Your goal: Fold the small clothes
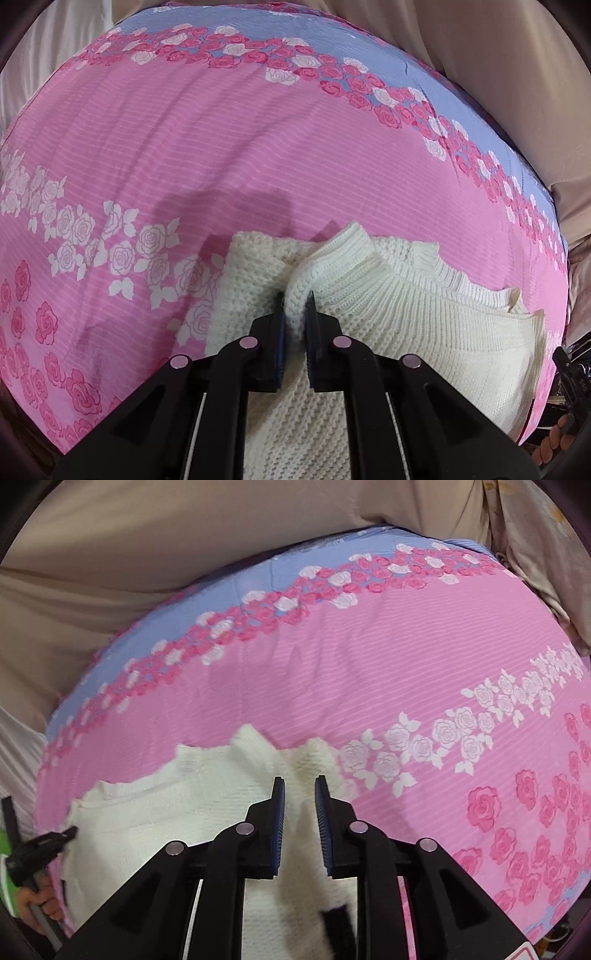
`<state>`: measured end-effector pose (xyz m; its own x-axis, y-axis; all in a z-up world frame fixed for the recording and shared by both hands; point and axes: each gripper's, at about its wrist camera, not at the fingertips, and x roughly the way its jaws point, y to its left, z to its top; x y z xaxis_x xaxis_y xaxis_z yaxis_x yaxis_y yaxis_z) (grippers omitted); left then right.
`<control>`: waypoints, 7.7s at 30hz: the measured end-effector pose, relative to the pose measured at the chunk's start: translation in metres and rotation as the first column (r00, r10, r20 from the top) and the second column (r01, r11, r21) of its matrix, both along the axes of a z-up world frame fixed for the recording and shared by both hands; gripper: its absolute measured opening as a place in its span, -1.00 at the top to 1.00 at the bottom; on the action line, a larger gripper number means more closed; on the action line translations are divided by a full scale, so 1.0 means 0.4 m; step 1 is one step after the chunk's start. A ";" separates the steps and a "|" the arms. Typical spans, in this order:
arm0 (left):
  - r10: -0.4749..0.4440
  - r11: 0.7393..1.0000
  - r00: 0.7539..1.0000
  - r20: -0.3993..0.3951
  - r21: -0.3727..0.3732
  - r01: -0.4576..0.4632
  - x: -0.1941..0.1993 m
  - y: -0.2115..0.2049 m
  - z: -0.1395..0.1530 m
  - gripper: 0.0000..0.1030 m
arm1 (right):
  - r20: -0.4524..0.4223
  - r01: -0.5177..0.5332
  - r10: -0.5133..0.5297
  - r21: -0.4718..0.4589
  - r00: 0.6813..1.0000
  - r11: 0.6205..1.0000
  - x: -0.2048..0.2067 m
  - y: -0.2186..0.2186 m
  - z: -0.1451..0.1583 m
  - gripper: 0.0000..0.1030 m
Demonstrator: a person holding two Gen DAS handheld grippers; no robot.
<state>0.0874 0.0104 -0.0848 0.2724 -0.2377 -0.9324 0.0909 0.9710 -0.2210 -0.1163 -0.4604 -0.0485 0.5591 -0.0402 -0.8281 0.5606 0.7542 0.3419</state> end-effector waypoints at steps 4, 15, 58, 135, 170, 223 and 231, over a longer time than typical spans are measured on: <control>0.001 1.000 1.000 0.005 0.006 -0.001 -0.004 -0.003 0.000 0.84 | 0.047 -0.144 0.139 0.147 0.989 0.979 0.049 0.094 -0.013 0.70; 0.031 0.995 0.999 -0.024 -0.091 -0.033 0.002 0.034 0.000 0.80 | -0.060 0.023 -0.015 0.141 0.998 0.990 0.000 -0.093 -0.100 1.00; -0.140 0.990 0.988 -0.062 -0.033 0.138 -0.207 -0.031 0.028 0.56 | -0.180 -0.484 0.487 0.061 0.855 0.873 0.053 0.288 -0.083 0.94; -0.614 0.777 0.789 -0.030 -0.200 0.597 -0.386 -0.293 0.089 -0.71 | -0.149 -0.047 0.078 0.200 0.986 0.979 -0.045 0.098 -0.103 -0.17; -0.342 0.935 0.932 -0.123 0.050 0.350 -0.543 -0.397 -0.061 -0.65 | 0.018 -0.313 0.319 0.241 0.948 0.919 -0.400 0.001 -0.046 0.85; -0.277 0.959 0.961 -0.012 0.052 0.278 -0.456 -0.492 0.001 -0.82 | -0.095 -0.365 0.401 0.263 0.911 0.893 -0.350 -0.026 -0.134 0.75; -0.286 0.956 0.958 -0.018 0.063 0.287 -0.460 -0.486 0.002 -0.83 | 0.032 -0.266 0.265 0.104 0.964 0.958 -0.242 -0.100 0.046 -0.11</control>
<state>-0.0967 -0.1839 -0.0839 0.1930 -0.2444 -0.9503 0.3656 0.9166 -0.1614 -0.2132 -0.5002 -0.0303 0.5519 0.1993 -0.8097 0.3385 0.8339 0.4359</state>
